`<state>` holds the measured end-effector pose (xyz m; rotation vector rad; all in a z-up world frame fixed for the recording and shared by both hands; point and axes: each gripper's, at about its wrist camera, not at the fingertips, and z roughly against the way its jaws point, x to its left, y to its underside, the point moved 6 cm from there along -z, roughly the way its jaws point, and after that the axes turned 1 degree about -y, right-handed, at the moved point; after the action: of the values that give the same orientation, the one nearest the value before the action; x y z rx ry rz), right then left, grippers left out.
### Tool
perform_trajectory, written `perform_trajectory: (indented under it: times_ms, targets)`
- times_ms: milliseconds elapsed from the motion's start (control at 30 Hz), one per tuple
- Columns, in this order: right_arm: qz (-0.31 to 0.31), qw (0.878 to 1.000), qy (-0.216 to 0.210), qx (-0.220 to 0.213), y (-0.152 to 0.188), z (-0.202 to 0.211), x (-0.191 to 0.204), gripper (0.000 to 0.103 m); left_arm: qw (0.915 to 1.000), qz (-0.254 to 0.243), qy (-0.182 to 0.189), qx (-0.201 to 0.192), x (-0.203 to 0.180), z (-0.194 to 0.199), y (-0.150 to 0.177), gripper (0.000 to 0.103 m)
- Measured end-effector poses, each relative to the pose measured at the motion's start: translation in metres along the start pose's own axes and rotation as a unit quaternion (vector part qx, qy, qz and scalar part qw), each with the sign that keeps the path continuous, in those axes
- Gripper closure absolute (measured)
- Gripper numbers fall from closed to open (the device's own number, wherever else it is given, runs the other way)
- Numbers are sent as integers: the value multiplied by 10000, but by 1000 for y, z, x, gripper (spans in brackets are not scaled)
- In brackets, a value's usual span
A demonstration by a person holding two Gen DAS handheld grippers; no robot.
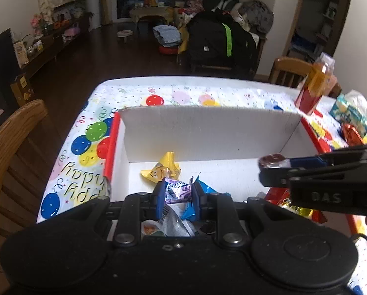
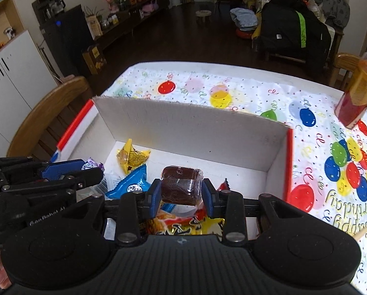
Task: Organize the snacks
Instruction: 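Open both tools to drop the purple and brown candies into the box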
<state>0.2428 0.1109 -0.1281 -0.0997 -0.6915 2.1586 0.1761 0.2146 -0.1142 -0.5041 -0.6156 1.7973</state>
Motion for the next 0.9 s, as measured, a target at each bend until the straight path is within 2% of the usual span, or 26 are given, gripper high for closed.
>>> perform_trajectory:
  times_ms: [233, 567, 800, 900]
  targets:
    - [44, 9998, 40, 200, 2, -22, 1, 69, 9998, -74, -9, 182, -4, -17, 6, 82]
    - [107, 9996, 84, 234, 3, -26, 1, 68, 9992, -173, 4, 355, -9, -26, 11, 80]
    - [59, 9998, -7, 174, 1, -18, 1, 68, 9990, -186, -13, 408, -11, -25, 11, 75]
    - [43, 9999, -66, 106, 1, -11, 1, 67, 9991, -140, 2, 406, -10, -22, 12, 70]
